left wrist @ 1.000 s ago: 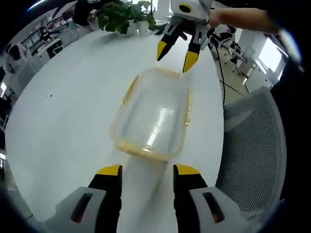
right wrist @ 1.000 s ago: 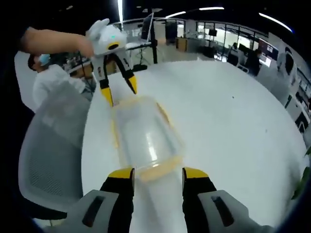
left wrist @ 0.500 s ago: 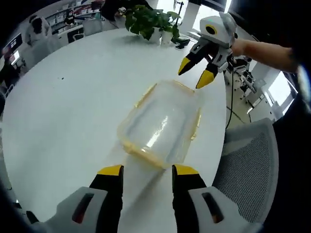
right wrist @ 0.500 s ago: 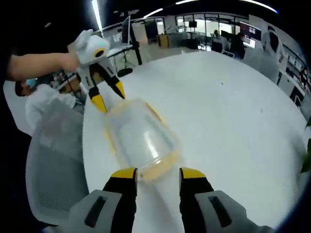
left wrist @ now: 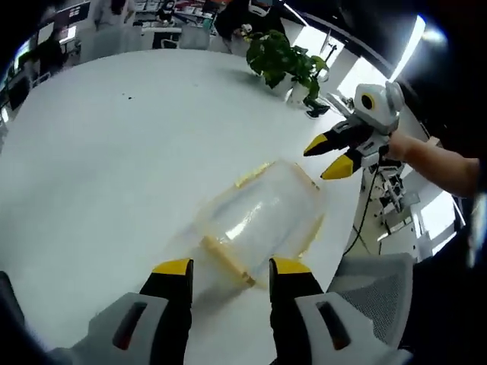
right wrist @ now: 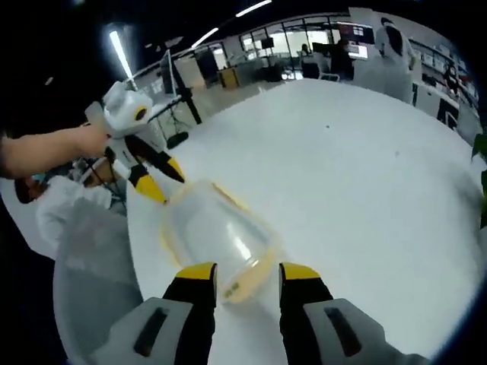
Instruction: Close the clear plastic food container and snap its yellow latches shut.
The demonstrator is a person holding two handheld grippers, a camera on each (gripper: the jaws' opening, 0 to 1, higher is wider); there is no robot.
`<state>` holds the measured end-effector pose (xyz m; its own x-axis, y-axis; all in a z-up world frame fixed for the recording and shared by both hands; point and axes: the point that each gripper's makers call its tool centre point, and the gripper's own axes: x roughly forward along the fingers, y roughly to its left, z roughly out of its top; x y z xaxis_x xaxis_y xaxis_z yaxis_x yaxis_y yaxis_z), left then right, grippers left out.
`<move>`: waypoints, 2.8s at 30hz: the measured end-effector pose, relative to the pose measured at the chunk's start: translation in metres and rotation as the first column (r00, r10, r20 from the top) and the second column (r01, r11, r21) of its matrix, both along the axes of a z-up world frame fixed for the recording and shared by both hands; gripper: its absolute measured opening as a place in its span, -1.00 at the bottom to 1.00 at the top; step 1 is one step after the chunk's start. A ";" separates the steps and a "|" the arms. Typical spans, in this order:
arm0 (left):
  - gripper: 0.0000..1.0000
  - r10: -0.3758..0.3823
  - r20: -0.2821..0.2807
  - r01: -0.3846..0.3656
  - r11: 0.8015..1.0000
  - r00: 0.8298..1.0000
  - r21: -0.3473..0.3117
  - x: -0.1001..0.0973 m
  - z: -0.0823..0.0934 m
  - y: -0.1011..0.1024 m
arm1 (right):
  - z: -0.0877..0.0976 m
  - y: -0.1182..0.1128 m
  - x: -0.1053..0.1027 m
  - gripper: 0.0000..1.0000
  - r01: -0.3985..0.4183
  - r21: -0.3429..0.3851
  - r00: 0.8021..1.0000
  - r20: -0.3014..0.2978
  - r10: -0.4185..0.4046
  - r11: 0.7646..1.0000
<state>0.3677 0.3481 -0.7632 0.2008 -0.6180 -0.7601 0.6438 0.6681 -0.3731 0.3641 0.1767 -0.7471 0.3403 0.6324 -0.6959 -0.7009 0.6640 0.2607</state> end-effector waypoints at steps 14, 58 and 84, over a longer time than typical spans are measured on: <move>-0.31 0.124 -0.075 -0.125 0.992 0.989 -0.009 -0.002 -0.009 0.000 | -0.007 0.004 -0.002 -0.44 0.041 0.042 0.998 -0.055 -0.039 0.998; -0.44 0.286 -0.189 -0.307 0.948 0.939 -0.090 -0.007 -0.020 -0.015 | -0.027 0.008 -0.014 -0.64 0.093 0.042 0.984 -0.154 -0.086 0.995; -0.46 0.309 -0.236 -0.323 0.946 0.921 -0.021 0.001 -0.020 -0.013 | -0.029 0.011 -0.009 -0.70 0.121 -0.023 0.958 -0.257 -0.123 0.992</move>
<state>0.3691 0.3353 -0.7832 0.2198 -0.5951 -0.7730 0.2967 0.7956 -0.5282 0.3556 0.1875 -0.7763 0.2232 0.5922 -0.7743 -0.5240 0.7427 0.4169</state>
